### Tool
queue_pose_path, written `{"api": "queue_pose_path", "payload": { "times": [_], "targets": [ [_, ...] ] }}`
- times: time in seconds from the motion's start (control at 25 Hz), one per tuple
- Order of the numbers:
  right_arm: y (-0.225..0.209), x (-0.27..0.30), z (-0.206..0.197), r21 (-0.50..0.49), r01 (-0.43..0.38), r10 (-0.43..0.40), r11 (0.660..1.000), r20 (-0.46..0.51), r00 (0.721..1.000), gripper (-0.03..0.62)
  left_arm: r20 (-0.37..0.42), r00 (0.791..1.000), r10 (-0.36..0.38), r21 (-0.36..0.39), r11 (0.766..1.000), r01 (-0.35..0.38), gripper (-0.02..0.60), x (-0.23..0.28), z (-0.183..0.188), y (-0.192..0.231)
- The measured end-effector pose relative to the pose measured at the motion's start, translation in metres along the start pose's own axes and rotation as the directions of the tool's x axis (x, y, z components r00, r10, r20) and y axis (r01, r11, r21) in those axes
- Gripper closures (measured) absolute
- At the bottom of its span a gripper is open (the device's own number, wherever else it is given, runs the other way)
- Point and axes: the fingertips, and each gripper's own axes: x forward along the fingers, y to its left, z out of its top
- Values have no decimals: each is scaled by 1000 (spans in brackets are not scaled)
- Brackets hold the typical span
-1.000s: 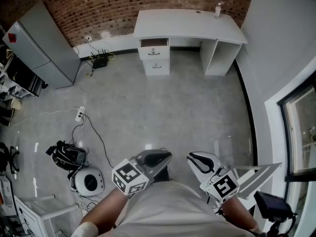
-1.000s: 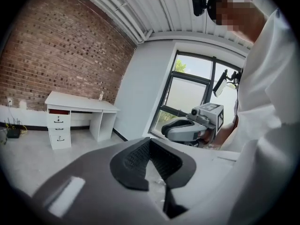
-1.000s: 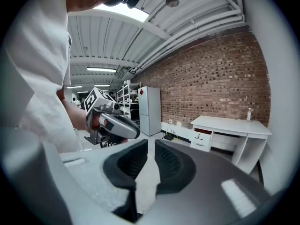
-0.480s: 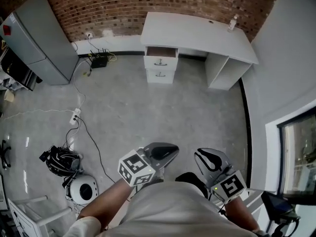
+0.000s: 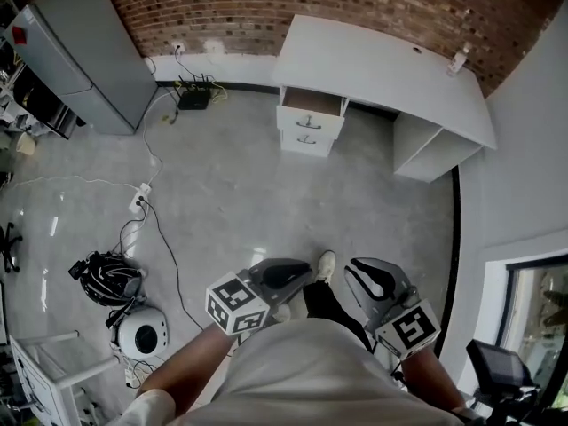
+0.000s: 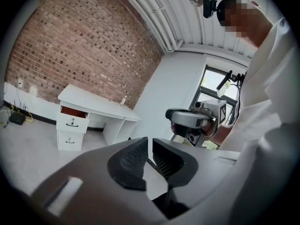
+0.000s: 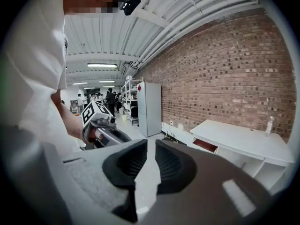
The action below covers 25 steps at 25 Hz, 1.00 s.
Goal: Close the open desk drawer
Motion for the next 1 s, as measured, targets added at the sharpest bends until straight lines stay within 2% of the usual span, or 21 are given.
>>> {"api": "queue_pose_path", "payload": {
  "times": [0.28,0.4,0.52,0.8,1.0],
  "targets": [
    [-126,55,14,12,-123,123,992,-2,992,553,6,993,119,-33,992,-119,546,90,52,91],
    [-178,72,16,-11,-187,187,982,-16,982,553,1,983,181,-56,982,-181,546,130,68,132],
    [-223,87,13,-20,-234,233,972,-45,971,553,12,971,237,-112,966,-234,546,161,80,173],
    [-281,124,-1,-37,-293,287,955,-114,951,568,49,938,344,-297,901,-315,546,203,82,271],
    [-309,163,-9,-30,-312,304,950,-157,940,572,56,925,376,-441,840,-315,546,223,68,344]
  ]
}}
